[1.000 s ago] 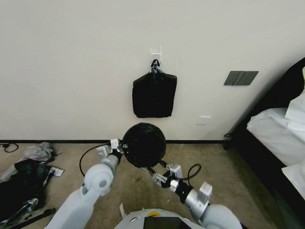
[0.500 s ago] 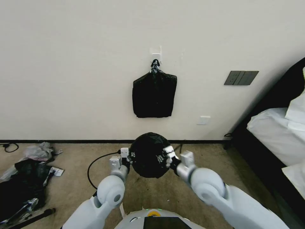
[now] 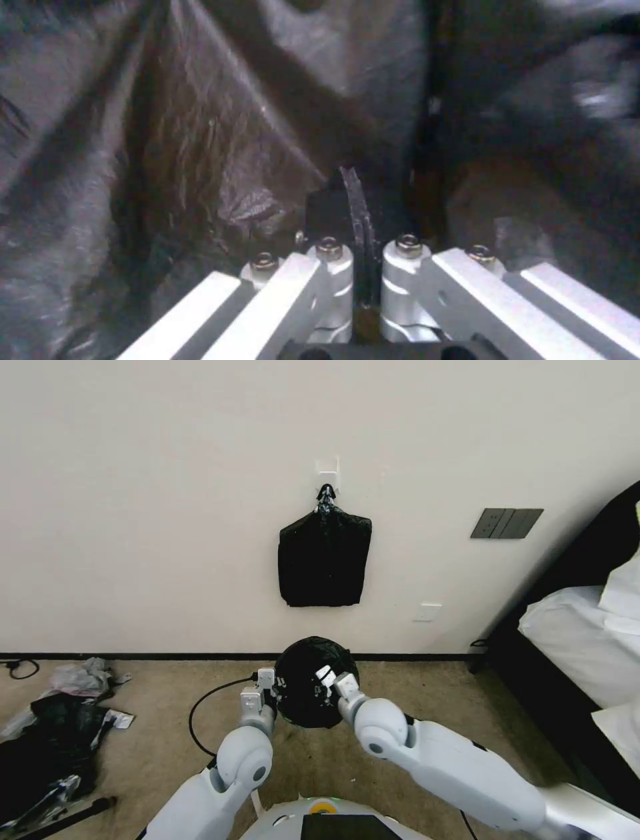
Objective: Place a trash bag onto the trash bin.
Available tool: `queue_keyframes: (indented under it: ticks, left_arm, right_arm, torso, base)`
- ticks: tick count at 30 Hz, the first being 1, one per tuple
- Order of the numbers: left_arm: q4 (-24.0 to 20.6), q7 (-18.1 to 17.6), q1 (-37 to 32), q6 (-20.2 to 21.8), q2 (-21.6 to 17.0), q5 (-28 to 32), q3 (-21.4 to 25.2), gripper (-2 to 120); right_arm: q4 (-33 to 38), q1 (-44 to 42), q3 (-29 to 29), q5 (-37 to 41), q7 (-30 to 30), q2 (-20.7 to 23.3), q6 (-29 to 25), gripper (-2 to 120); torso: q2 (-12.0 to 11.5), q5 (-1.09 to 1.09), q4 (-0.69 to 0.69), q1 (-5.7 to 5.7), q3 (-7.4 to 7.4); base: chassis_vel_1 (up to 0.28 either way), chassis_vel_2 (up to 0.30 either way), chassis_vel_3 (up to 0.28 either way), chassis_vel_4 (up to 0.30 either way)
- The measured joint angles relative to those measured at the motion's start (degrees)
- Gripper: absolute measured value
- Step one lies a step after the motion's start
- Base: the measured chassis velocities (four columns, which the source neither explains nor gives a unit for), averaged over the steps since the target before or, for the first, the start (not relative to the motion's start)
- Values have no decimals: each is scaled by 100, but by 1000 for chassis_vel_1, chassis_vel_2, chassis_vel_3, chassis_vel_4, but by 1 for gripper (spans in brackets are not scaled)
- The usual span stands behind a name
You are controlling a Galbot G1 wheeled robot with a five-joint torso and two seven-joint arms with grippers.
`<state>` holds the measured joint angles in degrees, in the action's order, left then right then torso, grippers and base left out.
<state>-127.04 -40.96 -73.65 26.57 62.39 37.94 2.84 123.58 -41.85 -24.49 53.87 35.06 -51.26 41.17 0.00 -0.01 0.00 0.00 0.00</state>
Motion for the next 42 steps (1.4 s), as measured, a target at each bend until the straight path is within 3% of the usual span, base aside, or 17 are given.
queue_keyframes:
  ticks: [6, 18, 42]
  left_arm:
    - [73, -108, 125, 84, 69, -146, -119, 0]
    - [-65, -92, 27, 99, -4, -330, -193, 0]
    - [-378, 4, -176, 66, -83, -294, -94, 0]
  right_arm:
    - [-526, 239, -581, -577, 105, -274, -12, 0]
    - [-1215, 579, -1048, -654, 442, -659, -41, 0]
    - [-1857, 699, -1120, -538, 604, -1160, -55, 0]
  torso:
    - [0, 0, -1, 0, 0]
    - [0, 0, 0, 0, 0]
    - [0, 0, 0, 0, 0]
  base:
    - [0, 0, 0, 0]
    - [0, 0, 0, 0]
    - [0, 0, 0, 0]
